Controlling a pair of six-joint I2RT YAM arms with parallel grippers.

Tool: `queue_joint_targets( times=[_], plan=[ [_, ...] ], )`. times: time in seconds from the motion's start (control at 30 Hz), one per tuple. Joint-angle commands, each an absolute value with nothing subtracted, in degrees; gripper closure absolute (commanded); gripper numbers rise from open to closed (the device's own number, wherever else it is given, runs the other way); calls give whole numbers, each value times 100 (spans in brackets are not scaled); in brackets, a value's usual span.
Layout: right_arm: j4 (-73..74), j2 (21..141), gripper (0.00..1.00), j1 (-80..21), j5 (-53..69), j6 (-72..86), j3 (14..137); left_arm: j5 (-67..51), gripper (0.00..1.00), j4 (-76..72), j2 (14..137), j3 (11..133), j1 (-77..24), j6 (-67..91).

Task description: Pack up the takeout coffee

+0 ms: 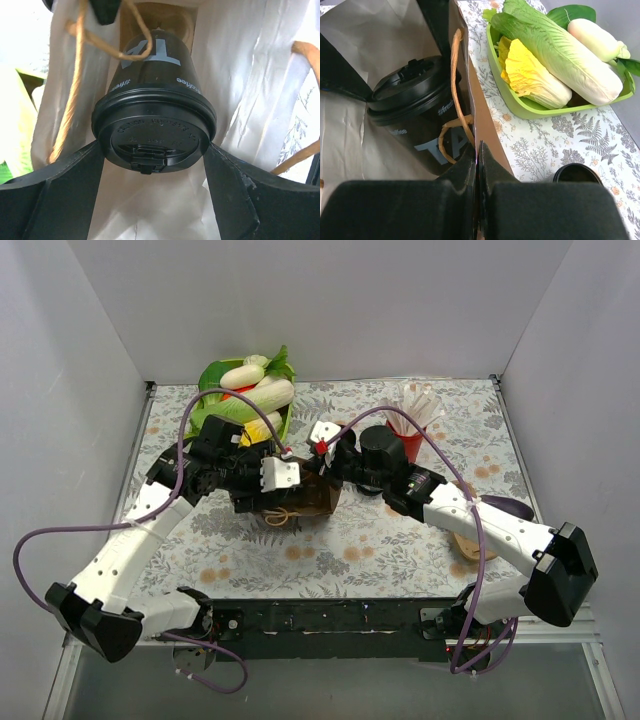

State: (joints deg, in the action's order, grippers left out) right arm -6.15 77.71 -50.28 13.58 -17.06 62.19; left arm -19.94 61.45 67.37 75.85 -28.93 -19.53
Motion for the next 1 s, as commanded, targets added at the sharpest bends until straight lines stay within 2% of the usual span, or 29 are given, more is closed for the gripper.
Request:
queue_joint_targets(
  times=[0.0,0.23,0.43,0.97],
  plan=[
    [-827,7602,99,-5045,1257,-1468,6328,-1987,100,6319,6872,7567,-3067,-2549],
    [-791,7638,99,-5001,1108,-1205,6372,-1934,100,6478,7400,8016,-3243,-2232],
    [-589,7717,99,-4729,1362,-624,6513,-1785,100,6100,7120,7454,-3278,-2347],
    [-343,7787,99,-4755,1626,-764,6706,-888,100,5327,6812,6513,-3568,-2926]
  ],
)
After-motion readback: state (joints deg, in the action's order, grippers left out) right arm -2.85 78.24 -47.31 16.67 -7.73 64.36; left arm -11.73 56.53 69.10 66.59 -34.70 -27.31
